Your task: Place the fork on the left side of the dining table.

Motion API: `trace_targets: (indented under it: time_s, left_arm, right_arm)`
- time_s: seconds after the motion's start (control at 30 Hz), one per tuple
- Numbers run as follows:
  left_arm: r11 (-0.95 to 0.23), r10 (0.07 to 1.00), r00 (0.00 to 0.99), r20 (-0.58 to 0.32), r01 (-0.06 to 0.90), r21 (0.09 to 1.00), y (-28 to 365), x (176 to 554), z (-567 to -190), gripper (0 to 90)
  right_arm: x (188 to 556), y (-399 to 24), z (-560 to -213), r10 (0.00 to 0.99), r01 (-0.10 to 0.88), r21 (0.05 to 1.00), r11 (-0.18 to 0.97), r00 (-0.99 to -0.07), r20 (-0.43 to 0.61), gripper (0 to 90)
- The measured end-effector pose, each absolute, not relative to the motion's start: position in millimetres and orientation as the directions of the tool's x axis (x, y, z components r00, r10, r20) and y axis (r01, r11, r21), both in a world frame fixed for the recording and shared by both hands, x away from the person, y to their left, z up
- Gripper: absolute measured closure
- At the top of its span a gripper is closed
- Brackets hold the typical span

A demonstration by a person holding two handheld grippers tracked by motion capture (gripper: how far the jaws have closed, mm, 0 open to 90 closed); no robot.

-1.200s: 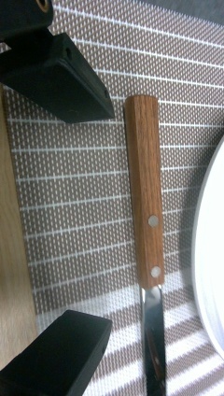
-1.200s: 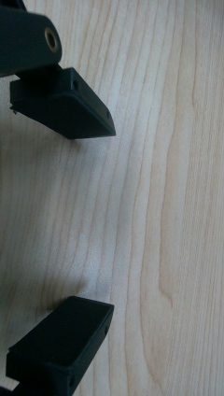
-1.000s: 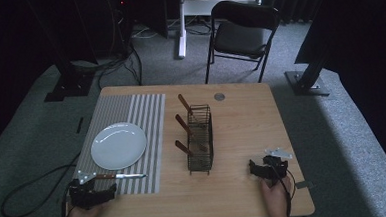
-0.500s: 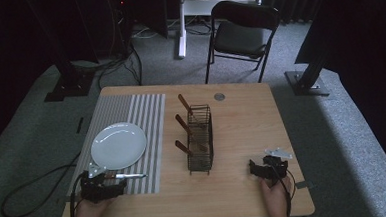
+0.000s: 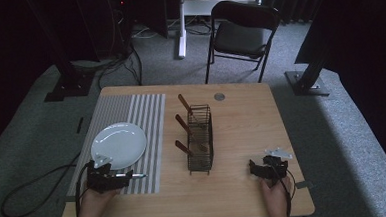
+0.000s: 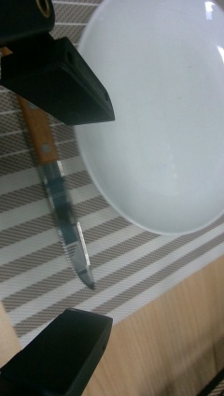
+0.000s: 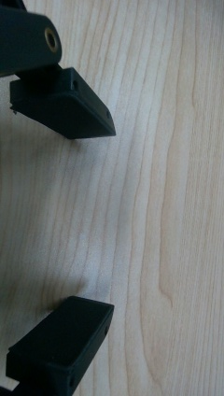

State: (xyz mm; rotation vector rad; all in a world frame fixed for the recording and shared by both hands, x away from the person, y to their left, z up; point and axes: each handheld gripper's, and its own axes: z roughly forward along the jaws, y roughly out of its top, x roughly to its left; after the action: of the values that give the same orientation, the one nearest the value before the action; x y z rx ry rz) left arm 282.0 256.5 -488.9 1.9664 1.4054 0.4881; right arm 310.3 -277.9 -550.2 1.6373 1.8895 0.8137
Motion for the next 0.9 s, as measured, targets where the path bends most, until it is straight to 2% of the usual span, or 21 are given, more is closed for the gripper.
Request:
trace_targets:
  time_s: [0.63,0.83,0.9]
  left_arm:
    - [-0.233,0.909,0.412,-0.064,0.63,0.741,239.2,321.7,-461.7,5.0]
    - [-0.184,0.906,0.407,-0.12,0.632,0.753,234.0,330.5,-459.7,6.4]
    - [-0.192,0.905,0.41,-0.111,0.627,0.755,230.7,333.4,-459.2,6.4]
  right_arm:
    - [310.4,-278.0,-550.2,0.989,0.685,0.722,0.096,-0.146,0.008,12.8]
    - [310.4,-278.0,-550.2,0.989,0.686,0.722,0.096,-0.146,0.008,12.8]
    - [310.4,-278.0,-550.2,0.989,0.686,0.722,0.096,-0.146,0.008,12.8]
